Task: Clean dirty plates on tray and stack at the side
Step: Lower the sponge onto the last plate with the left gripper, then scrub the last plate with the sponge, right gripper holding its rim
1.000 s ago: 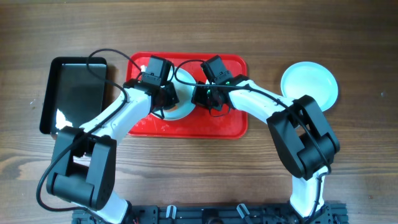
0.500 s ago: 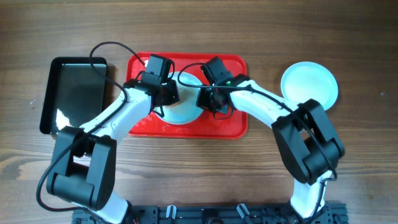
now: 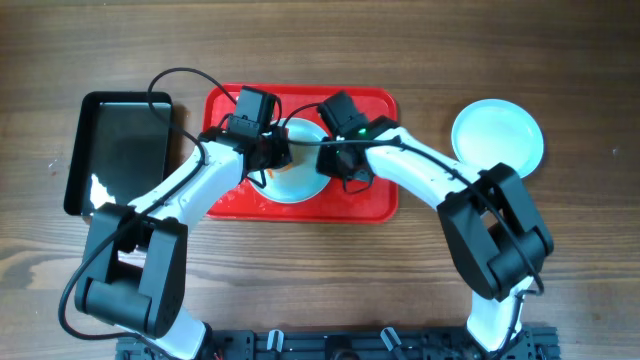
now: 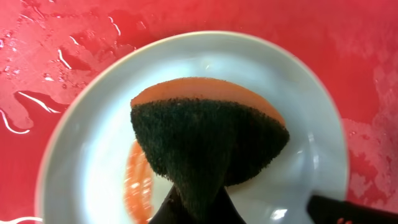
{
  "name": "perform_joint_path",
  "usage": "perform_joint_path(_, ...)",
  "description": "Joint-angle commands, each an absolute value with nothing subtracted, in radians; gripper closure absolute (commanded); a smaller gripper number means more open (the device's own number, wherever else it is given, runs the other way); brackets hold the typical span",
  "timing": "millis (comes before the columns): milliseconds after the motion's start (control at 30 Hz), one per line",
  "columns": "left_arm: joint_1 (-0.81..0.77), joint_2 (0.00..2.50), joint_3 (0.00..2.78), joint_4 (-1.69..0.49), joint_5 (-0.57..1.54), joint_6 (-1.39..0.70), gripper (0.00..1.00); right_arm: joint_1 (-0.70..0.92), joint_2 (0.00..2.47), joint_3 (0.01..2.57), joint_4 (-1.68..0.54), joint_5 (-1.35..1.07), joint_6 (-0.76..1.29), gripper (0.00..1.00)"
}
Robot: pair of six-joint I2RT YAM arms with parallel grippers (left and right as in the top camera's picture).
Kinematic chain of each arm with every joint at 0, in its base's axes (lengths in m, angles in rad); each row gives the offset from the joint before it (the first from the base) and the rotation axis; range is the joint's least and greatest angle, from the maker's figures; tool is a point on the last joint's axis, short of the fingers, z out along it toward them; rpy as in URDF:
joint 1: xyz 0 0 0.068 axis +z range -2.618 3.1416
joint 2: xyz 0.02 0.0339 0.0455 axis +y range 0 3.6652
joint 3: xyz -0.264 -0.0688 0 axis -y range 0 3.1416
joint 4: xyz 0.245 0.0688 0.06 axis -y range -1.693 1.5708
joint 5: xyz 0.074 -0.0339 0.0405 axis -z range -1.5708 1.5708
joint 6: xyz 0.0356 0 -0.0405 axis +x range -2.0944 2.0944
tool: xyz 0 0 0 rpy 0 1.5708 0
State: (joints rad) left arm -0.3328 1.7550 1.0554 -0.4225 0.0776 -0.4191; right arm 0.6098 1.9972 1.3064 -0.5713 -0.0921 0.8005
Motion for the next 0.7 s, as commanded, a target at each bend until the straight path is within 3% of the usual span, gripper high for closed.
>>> perform_joint_path(0,-0.332,1.753,1.056,-0.420,0.104,-0.400,0.96,0.645,1.990,1.330,-0.566,-0.020,0.866,0.96)
perform_joint_path(467,-0.332,1.839,1.056,-0.474,0.099,-0.399,0.96,0.645,1.990,1.330,-0.566,0.001,0.867,0.96)
perform_joint_path(667,-0.327,1.866,1.056,-0.591,-0.236,-0.395,0.96,0.645,1.990,1.330,-0.570,0.001,0.866,0.96)
